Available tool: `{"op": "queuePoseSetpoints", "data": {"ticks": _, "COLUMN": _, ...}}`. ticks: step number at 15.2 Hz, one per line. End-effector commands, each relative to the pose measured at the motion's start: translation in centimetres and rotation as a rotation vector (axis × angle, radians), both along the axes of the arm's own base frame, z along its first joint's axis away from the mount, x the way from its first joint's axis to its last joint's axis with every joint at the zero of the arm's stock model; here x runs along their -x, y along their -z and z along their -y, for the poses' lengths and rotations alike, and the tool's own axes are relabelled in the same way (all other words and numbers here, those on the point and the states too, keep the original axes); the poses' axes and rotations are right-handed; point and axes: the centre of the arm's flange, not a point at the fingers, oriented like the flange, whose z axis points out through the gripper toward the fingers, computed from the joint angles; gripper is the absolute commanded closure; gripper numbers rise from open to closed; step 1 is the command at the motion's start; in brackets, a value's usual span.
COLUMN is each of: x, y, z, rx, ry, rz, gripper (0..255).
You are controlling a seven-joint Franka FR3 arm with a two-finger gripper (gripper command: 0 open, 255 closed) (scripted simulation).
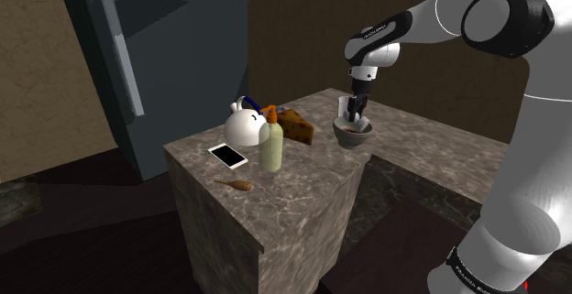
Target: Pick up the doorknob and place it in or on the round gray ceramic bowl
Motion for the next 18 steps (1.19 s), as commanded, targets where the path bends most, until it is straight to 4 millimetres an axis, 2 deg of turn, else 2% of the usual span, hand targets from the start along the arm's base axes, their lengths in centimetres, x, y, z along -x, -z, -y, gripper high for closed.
{"op": "queuePoseSetpoints", "data": {"ticks": 1, "x": 0.0, "y": 0.0, "z": 0.0, "rx": 0.000, "ry": 0.000, "rz": 0.000, "gripper": 255}}
{"op": "queuePoseSetpoints", "data": {"ticks": 2, "x": 0.0, "y": 0.0, "z": 0.0, "rx": 0.000, "ry": 0.000, "rz": 0.000, "gripper": 0}}
{"op": "queuePoseSetpoints", "data": {"ticks": 7, "x": 0.0, "y": 0.0, "z": 0.0, "rx": 0.000, "ry": 0.000, "rz": 0.000, "gripper": 0}}
{"op": "queuePoseSetpoints", "data": {"ticks": 11, "x": -0.5, "y": -5.0, "z": 0.5, "rx": 0.000, "ry": 0.000, "rz": 0.000, "gripper": 0}}
{"op": "queuePoseSetpoints", "data": {"ticks": 18, "x": -0.5, "y": -5.0, "z": 0.5, "rx": 0.000, "ry": 0.000, "rz": 0.000, "gripper": 0}}
